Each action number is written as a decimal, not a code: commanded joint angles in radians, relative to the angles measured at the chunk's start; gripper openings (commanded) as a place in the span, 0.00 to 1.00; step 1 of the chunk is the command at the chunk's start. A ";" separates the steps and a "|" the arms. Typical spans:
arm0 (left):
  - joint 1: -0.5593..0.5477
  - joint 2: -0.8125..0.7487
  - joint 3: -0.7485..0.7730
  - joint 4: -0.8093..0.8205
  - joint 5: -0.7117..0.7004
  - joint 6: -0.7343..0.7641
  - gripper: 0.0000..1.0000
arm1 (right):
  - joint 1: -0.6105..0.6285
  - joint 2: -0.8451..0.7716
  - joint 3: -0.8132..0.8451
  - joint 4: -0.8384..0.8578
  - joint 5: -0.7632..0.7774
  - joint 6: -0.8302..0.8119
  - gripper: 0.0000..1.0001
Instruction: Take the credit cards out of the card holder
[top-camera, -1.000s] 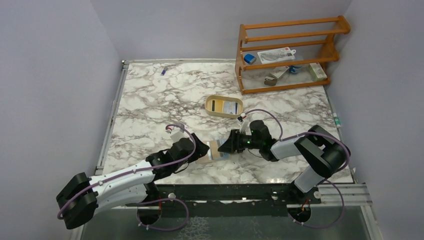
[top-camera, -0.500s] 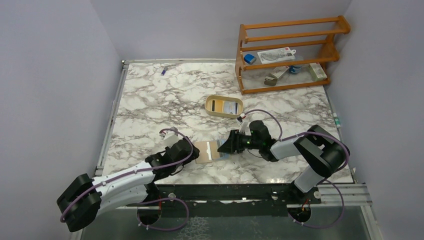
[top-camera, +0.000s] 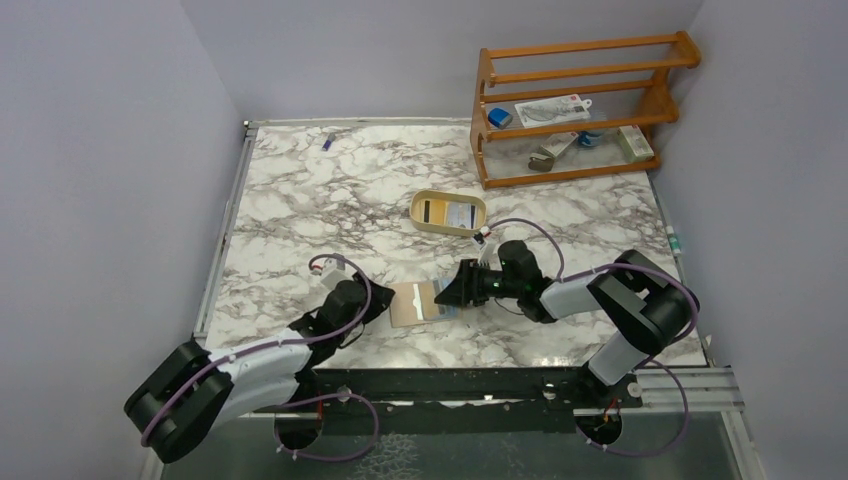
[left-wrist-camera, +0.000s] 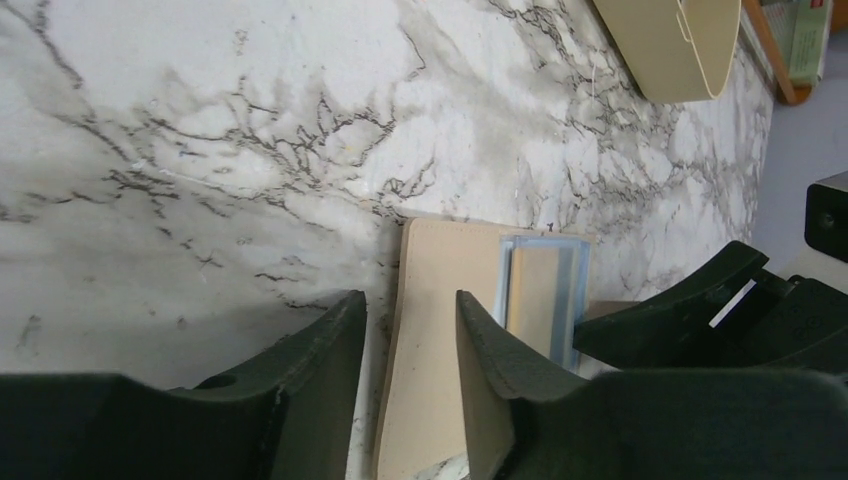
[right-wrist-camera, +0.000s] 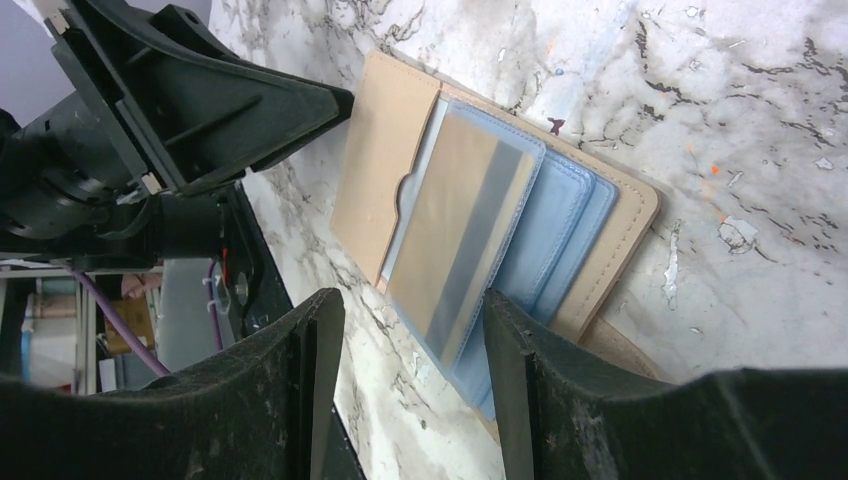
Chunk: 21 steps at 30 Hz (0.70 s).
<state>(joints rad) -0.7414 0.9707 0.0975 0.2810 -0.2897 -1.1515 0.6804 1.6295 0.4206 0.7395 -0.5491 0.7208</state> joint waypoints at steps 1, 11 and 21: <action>0.007 0.136 -0.039 0.027 0.112 0.033 0.37 | 0.008 0.017 0.017 0.017 -0.031 -0.011 0.58; 0.025 0.134 -0.067 0.091 0.125 0.038 0.31 | 0.008 0.020 0.013 0.008 -0.029 -0.018 0.58; 0.025 0.064 -0.093 0.099 0.128 0.022 0.00 | 0.045 0.019 0.054 -0.004 -0.028 -0.014 0.58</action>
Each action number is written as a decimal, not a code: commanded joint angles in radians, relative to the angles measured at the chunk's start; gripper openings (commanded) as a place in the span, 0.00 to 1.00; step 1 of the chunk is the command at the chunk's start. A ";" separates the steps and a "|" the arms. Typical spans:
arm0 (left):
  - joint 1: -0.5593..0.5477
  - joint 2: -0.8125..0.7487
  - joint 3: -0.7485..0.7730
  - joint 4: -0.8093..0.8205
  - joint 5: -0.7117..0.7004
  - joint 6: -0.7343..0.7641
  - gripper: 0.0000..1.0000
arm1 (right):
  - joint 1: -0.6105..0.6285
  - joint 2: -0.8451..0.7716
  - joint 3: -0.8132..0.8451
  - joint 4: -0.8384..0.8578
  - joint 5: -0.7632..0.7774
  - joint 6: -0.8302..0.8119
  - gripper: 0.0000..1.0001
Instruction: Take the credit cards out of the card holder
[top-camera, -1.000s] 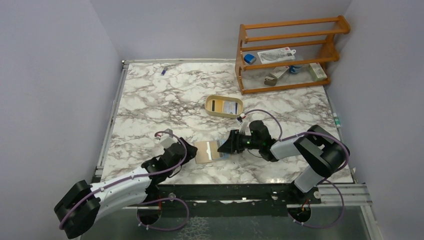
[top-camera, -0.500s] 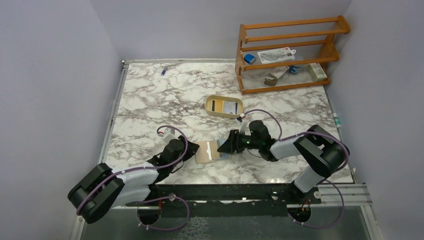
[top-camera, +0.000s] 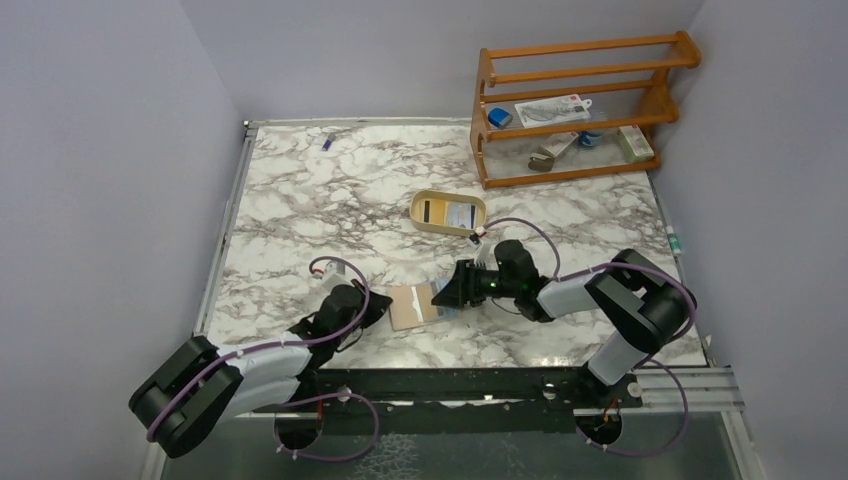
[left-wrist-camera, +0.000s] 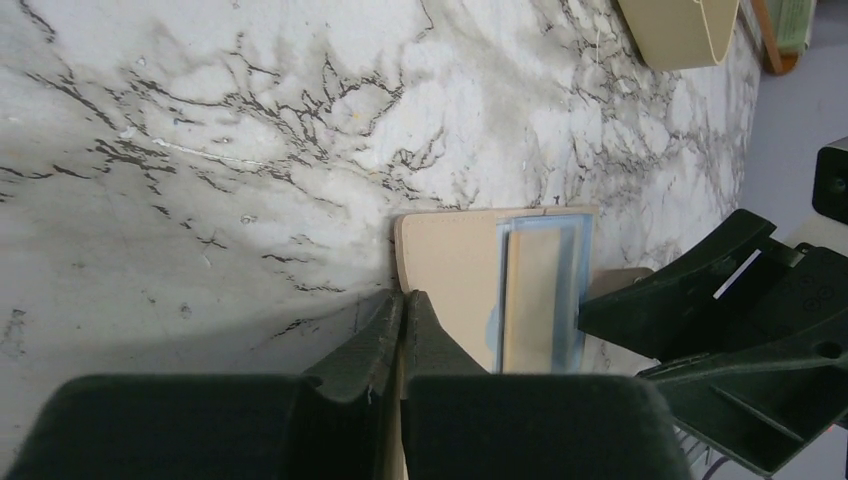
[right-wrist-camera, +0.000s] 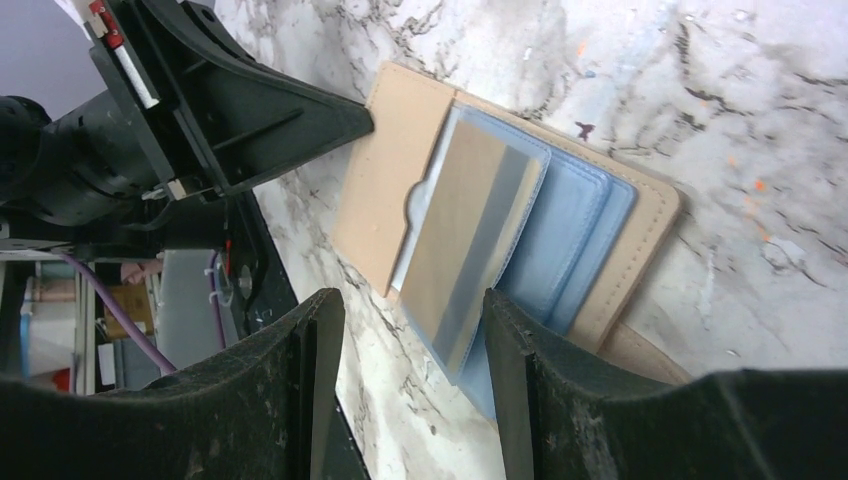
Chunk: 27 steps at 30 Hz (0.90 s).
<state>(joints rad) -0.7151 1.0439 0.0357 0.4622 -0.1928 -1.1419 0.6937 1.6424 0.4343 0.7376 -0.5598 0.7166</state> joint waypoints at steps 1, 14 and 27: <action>-0.001 -0.010 -0.031 -0.083 0.031 0.012 0.00 | 0.042 0.004 0.048 -0.009 -0.013 -0.010 0.58; -0.001 -0.016 -0.032 -0.086 0.022 0.004 0.00 | 0.119 -0.004 0.132 -0.036 0.010 0.008 0.58; -0.001 -0.035 -0.031 -0.099 0.010 0.000 0.00 | 0.148 0.086 0.188 0.025 -0.001 0.042 0.58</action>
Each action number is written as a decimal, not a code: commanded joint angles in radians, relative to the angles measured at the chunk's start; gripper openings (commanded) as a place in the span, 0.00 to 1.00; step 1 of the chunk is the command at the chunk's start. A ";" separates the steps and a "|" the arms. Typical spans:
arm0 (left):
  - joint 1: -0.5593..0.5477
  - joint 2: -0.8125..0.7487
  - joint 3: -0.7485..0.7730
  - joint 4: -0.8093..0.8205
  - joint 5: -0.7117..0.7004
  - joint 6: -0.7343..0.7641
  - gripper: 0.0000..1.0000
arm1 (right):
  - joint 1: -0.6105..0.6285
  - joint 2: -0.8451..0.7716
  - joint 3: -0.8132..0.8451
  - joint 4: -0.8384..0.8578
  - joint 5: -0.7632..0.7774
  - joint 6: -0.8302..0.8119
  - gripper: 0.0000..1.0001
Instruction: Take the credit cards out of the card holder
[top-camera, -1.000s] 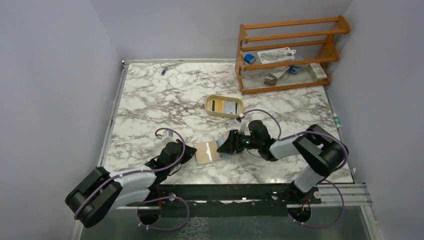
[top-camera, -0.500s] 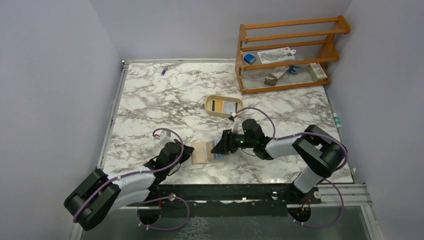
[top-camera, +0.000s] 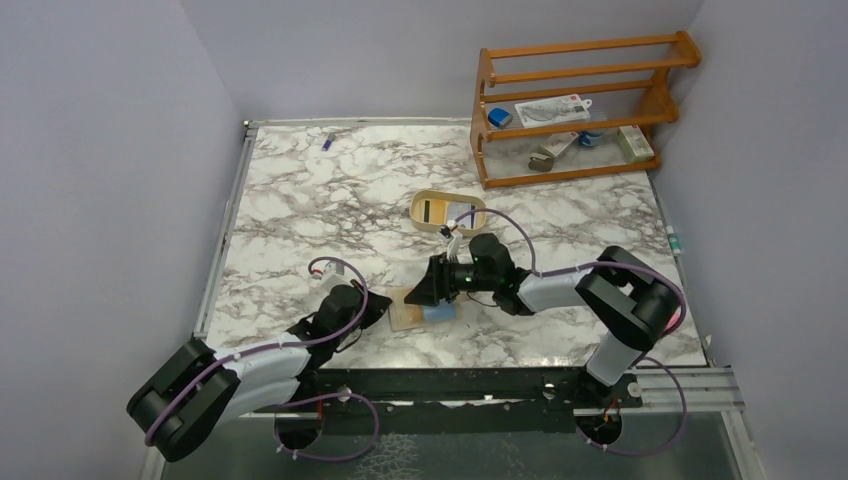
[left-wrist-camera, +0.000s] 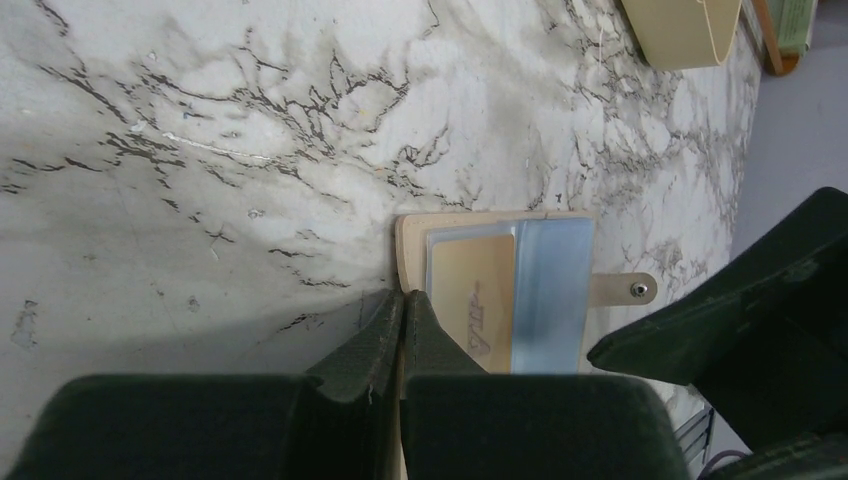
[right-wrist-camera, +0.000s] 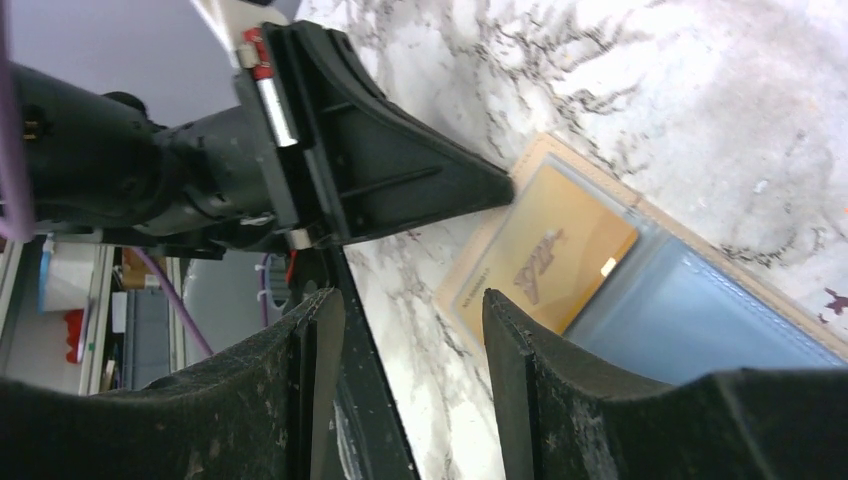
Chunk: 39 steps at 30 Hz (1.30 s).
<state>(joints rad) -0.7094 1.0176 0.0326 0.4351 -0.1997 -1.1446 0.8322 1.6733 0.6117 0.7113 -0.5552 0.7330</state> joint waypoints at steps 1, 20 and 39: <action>-0.007 -0.015 -0.029 -0.076 0.015 0.001 0.00 | 0.010 0.062 0.010 0.057 -0.007 0.027 0.58; -0.007 -0.157 -0.028 -0.216 -0.020 -0.001 0.00 | 0.011 0.166 -0.009 0.017 0.064 0.026 0.64; -0.007 -0.172 -0.108 -0.128 0.031 -0.052 0.14 | 0.013 0.265 0.016 0.055 0.017 0.068 0.65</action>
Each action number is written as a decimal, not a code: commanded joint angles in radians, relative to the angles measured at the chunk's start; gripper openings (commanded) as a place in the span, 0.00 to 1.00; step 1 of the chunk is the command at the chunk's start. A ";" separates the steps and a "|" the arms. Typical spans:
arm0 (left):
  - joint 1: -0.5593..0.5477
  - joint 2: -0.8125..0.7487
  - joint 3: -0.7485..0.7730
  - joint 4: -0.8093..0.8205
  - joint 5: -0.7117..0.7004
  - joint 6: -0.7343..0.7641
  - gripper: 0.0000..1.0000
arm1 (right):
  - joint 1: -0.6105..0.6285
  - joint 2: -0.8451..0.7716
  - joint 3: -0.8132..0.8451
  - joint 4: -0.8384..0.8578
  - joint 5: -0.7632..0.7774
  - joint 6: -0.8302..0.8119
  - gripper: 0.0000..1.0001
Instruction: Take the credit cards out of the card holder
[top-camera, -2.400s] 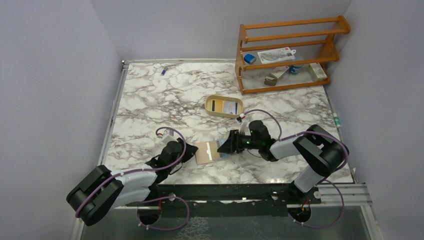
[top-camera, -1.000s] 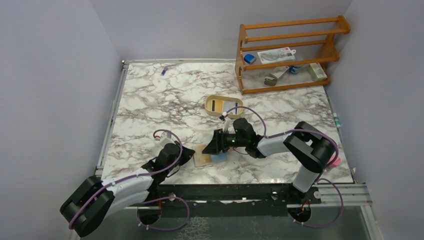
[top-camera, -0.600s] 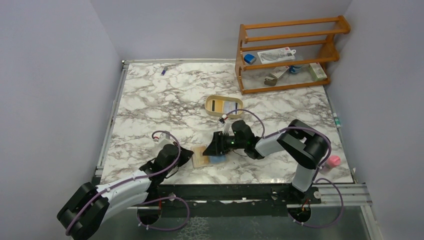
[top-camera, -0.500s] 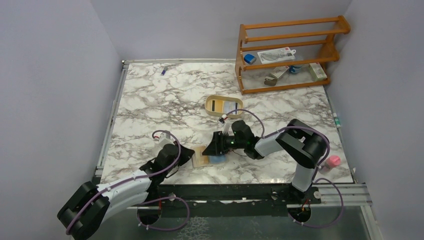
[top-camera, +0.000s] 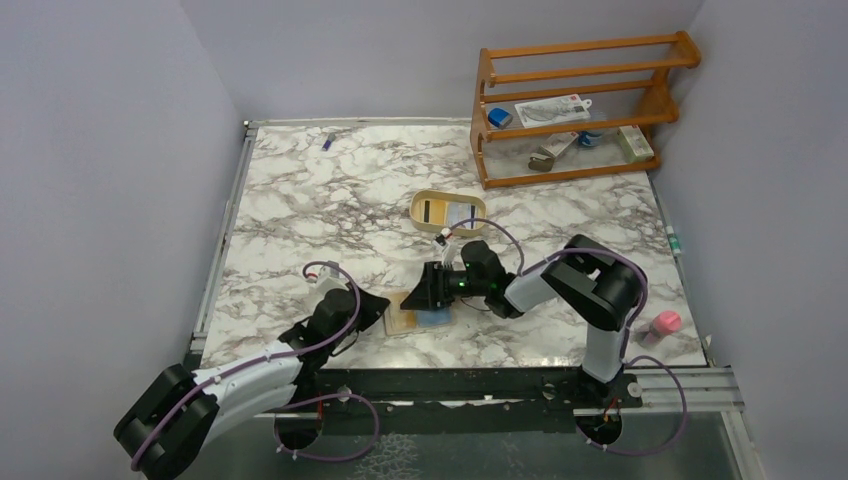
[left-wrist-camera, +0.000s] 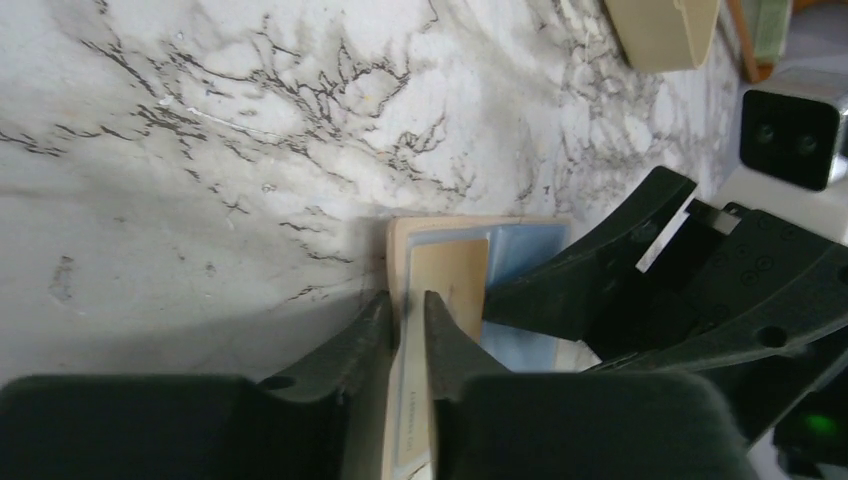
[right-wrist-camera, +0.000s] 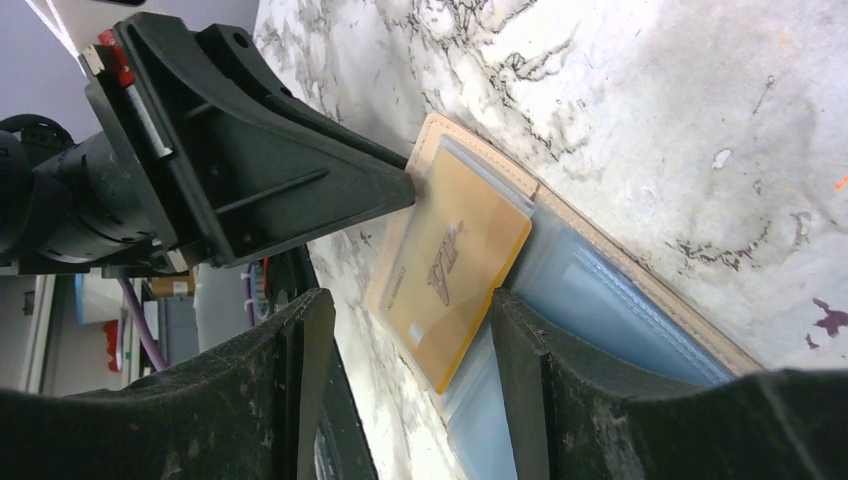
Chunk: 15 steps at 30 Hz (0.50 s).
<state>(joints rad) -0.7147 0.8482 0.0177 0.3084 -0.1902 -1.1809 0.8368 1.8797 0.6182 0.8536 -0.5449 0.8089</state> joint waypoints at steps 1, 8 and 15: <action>-0.001 0.001 -0.093 0.000 0.021 -0.018 0.08 | 0.007 0.057 0.019 -0.111 0.010 -0.010 0.65; -0.001 0.001 -0.095 0.002 0.017 -0.020 0.00 | 0.022 0.009 0.077 -0.334 0.095 -0.027 0.65; 0.000 -0.029 -0.094 0.001 0.000 -0.024 0.00 | 0.022 0.012 0.078 -0.489 0.169 0.006 0.65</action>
<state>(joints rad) -0.7124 0.8490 0.0120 0.2974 -0.1940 -1.1881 0.8452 1.8565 0.7136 0.6159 -0.5152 0.8223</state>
